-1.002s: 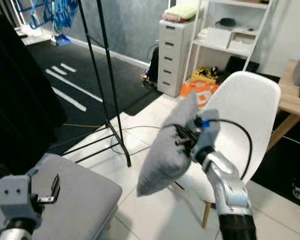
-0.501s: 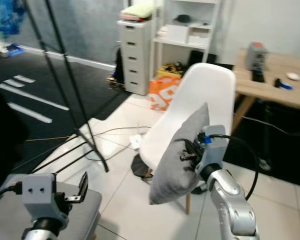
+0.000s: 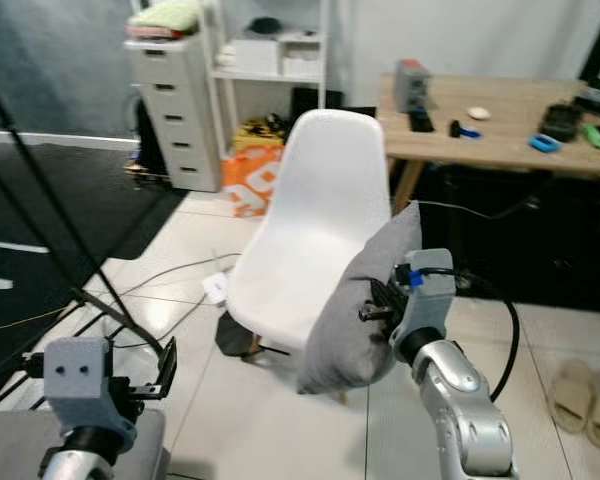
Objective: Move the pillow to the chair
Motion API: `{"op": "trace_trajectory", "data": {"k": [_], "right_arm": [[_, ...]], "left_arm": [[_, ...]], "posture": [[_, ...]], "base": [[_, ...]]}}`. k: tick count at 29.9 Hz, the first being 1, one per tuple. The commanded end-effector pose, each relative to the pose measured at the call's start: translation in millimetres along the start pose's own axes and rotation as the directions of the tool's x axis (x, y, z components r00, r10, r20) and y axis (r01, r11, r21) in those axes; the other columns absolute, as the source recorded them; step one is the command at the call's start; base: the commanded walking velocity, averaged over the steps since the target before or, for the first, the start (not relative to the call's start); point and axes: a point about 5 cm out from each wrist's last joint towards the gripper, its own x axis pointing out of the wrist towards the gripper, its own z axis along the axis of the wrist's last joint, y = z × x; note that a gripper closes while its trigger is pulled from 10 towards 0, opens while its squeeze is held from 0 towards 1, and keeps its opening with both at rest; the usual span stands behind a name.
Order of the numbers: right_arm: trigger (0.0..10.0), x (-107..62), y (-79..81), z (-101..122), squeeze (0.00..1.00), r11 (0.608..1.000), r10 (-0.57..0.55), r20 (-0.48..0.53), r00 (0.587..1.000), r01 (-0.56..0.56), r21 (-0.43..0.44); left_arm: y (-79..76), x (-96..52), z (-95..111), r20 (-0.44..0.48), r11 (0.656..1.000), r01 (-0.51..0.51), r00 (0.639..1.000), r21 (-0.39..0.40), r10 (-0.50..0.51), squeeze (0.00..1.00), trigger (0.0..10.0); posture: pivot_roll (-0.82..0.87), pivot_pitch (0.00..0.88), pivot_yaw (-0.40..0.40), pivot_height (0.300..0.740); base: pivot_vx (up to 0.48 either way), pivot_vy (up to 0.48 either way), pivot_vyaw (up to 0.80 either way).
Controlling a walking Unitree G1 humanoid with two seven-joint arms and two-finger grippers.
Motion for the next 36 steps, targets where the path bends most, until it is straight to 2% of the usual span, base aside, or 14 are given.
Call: {"op": "trace_trajectory", "data": {"k": [1,7,36], "right_arm": [[10.0,5.7,7.7,26,0.0,0.997,0.069,0.103,0.992,-0.071,0.018],[10.0,8.2,20.5,28,0.0,0.99,0.135,0.105,0.985,-0.139,0.032],[10.0,7.4,20.3,29,0.0,0.989,0.137,0.089,0.987,-0.141,0.038]], "left_arm": [[-2.7,1.8,3,0.001,0.999,0.031,1.0,-0.005,-0.031,0.0,10.0],[-5.7,2.4,7,0.002,0.998,0.056,0.998,-0.006,-0.056,0.0,10.0],[-8.6,3.5,9,-0.016,0.996,0.084,0.996,-0.011,-0.084,0.0,10.0]], "posture": [[-0.22,0.065,0.017,0.74],[-0.22,0.074,0.02,0.74],[-0.23,0.073,0.025,0.74]], "base": [[0.0,0.0,0.0],[0.304,0.0,0.0],[0.366,0.0,0.0]]}}
